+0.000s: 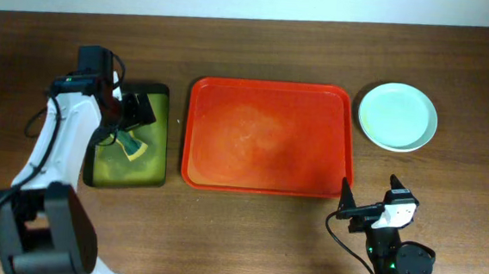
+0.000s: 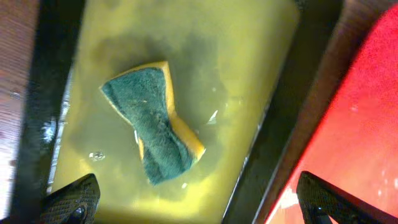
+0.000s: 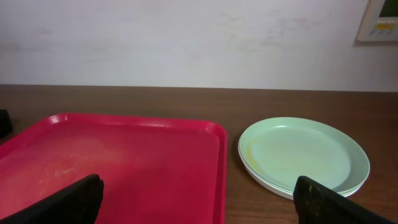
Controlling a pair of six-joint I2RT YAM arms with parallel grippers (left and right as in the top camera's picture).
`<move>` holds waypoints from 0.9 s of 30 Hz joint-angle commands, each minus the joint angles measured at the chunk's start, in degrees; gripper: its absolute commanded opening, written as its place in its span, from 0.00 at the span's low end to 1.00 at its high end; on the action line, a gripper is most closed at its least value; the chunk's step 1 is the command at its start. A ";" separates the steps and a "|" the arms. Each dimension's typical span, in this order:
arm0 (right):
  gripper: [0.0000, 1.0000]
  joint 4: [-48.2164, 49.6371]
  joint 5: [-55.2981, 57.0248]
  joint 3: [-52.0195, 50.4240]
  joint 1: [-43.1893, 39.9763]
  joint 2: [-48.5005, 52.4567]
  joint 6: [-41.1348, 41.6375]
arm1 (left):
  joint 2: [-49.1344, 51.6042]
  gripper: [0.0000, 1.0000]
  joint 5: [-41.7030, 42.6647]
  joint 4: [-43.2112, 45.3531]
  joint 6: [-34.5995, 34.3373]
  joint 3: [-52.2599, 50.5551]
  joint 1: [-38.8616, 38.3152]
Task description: Clean dirty plates on tray and stack at the side
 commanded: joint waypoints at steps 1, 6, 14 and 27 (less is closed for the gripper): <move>0.98 -0.24 0.90 -0.42 -0.35 -0.59 0.63 | -15.54 0.99 -1.95 8.79 6.97 -10.36 0.13; 0.98 -0.22 0.87 -0.42 -0.35 -0.59 0.63 | -41.18 0.99 -1.95 20.76 17.18 -34.71 0.09; 0.98 -0.22 0.87 -0.42 -0.35 -0.59 0.63 | -84.32 0.99 7.17 37.99 17.07 -62.90 0.09; 0.98 -0.22 0.87 -0.42 -0.35 -0.59 0.63 | -100.32 0.99 -6.64 47.39 11.76 -78.05 -6.25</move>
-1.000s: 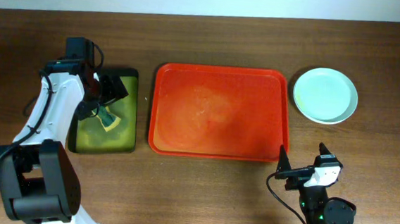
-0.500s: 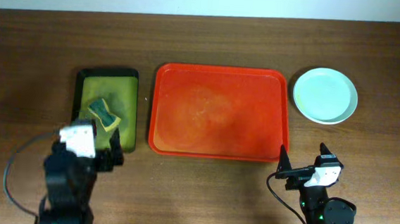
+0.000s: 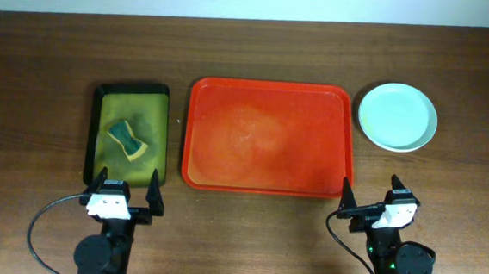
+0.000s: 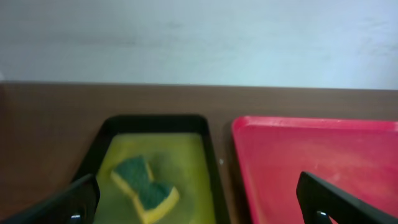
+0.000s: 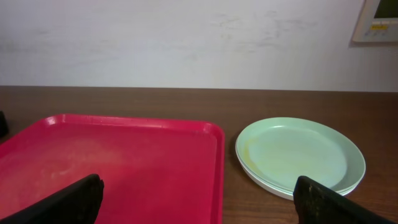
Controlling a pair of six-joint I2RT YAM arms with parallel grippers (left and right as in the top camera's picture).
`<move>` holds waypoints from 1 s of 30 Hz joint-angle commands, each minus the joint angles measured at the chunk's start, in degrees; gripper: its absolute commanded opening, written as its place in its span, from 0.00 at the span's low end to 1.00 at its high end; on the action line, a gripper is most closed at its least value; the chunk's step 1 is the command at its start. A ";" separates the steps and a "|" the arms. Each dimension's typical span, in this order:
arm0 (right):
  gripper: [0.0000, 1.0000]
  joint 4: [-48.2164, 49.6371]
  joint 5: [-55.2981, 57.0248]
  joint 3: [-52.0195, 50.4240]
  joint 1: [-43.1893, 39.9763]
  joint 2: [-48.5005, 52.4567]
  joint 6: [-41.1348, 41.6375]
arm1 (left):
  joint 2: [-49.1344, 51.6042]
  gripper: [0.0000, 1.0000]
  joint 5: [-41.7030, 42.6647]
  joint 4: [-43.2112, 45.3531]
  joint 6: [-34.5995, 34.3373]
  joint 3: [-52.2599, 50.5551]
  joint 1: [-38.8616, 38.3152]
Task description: Clean dirty plates on tray and stack at the side
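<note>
The red tray (image 3: 266, 137) lies in the middle of the table with no plate on it; its floor shows pale smears (image 5: 112, 168). To its right sits a stack of pale green plates (image 3: 398, 117), also in the right wrist view (image 5: 298, 155). A green and yellow sponge (image 3: 128, 139) lies in the black basin (image 3: 164, 131) of yellowish water, as the left wrist view shows (image 4: 143, 186). My left gripper (image 3: 128, 183) stands open at the near edge, below the basin, holding nothing. Below the tray's right corner my right gripper (image 3: 369, 191) is open and empty.
The black basin's rim (image 4: 152, 119) runs close beside the red tray's left edge (image 4: 239, 149). Brown table top surrounds everything, with a white wall behind. A small wall panel (image 5: 379, 22) shows at the upper right of the right wrist view.
My left arm was stretched over the basin with its open gripper just above the sponge; now it is pulled back to the near table edge. The sponge stays in the basin. The right arm is unchanged.
</note>
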 commanded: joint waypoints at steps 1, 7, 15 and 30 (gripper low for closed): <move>0.98 -0.17 0.26 -0.42 -0.35 -0.42 0.63 | -2.01 0.99 -4.52 -0.66 -1.40 -0.42 -0.57; 0.98 -0.20 0.26 -0.42 -0.35 -0.42 0.63 | -2.01 0.99 -2.29 -1.07 2.97 -0.39 -0.57; 0.98 -0.17 0.28 -0.42 -0.35 -0.42 0.63 | -2.01 0.99 -3.34 -1.05 5.73 -0.39 -0.55; 0.98 -0.17 0.28 -0.42 -0.35 -0.42 0.63 | -1.97 0.99 -3.19 -0.94 5.73 -0.39 -0.57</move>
